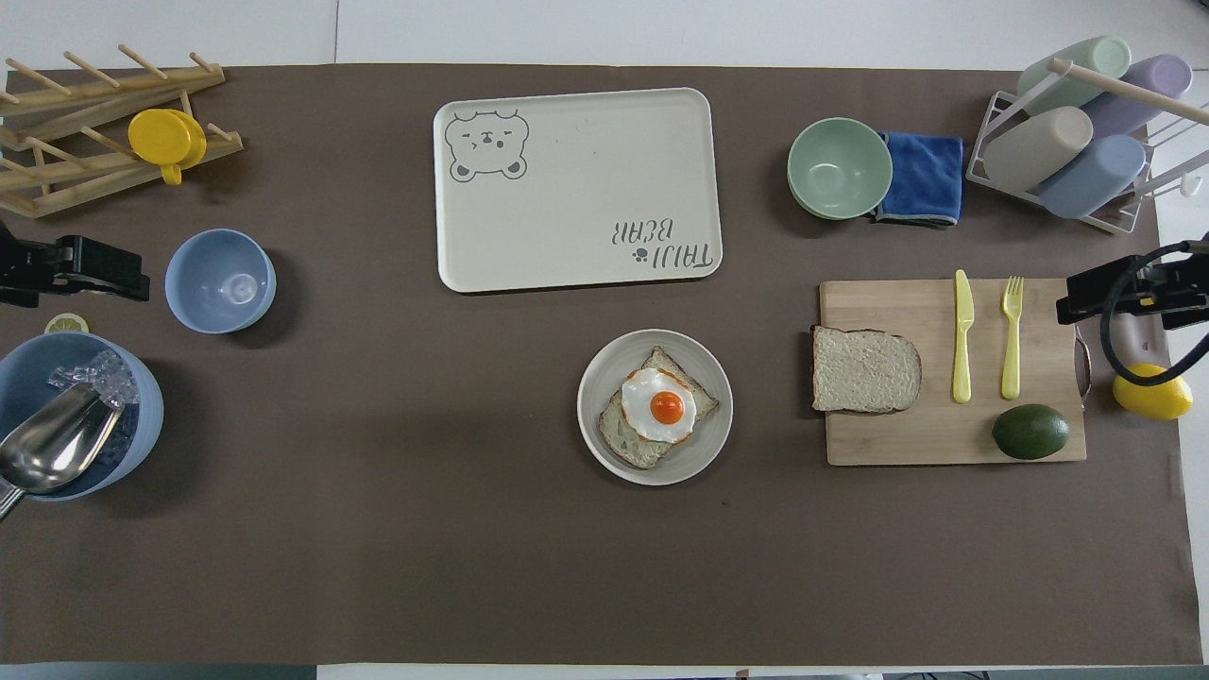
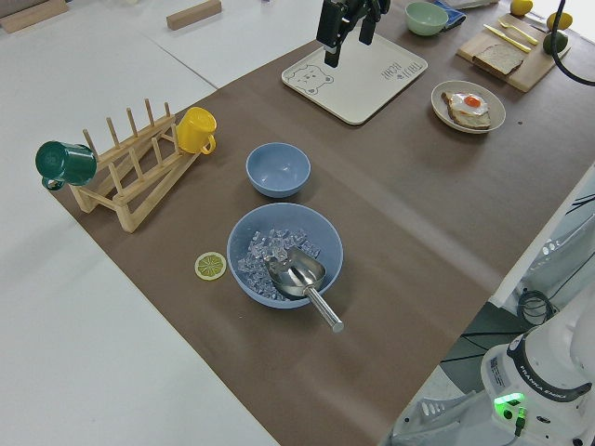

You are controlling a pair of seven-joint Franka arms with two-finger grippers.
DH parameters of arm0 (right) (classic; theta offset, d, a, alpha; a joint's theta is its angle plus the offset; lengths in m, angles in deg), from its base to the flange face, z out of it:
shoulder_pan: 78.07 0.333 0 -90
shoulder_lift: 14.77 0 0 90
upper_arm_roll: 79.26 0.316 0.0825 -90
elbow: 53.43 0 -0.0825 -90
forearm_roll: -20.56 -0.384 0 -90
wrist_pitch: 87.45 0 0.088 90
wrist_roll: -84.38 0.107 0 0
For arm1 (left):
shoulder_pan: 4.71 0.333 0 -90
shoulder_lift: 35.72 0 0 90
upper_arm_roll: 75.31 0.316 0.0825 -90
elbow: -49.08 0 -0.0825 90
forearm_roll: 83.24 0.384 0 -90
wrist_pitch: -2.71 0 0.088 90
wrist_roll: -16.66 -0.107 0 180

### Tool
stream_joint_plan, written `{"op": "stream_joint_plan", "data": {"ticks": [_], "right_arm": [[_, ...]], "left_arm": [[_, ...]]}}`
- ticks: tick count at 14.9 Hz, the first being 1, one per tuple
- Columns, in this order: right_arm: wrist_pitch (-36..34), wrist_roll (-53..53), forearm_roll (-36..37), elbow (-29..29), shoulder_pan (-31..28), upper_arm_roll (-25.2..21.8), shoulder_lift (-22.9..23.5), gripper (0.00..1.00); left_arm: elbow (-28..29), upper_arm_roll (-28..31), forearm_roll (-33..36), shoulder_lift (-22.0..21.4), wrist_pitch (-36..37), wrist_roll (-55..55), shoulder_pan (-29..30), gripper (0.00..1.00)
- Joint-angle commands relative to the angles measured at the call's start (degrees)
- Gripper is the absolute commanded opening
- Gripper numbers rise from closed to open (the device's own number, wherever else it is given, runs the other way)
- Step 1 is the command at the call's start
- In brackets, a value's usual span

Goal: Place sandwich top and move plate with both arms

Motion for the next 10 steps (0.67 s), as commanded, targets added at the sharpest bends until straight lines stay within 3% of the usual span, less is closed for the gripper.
{"op": "stream_joint_plan", "data": {"ticks": [1,4,6,8,10], "right_arm": [[2.2,-0.5,6.9,0.6,2.2,3.6,1.5,1.00],[2.6,10.6,12.2,0.4,9.4,3.9,7.3,1.00],[4.4,16.5,19.4,0.7,14.6,4.1,12.1,1.00],[7.9,20.7,19.5,3.2,15.3,4.1,14.0,1.00],[10.3,29.9,19.5,3.7,19.2,4.6,18.9,1.00]], "left_arm": [[0.5,-0.5,0.9,-0.9,0.6,-0.2,0.7,1.00],[0.5,-0.5,0.9,-0.9,0.6,-0.2,0.7,1.00],[0.5,-0.5,0.9,-0.9,0.6,-0.2,0.7,1.00],[0.5,-0.5,0.9,-0.9,0.6,-0.2,0.7,1.00],[0.5,-0.5,0.9,-0.9,0.6,-0.2,0.7,1.00]]}}
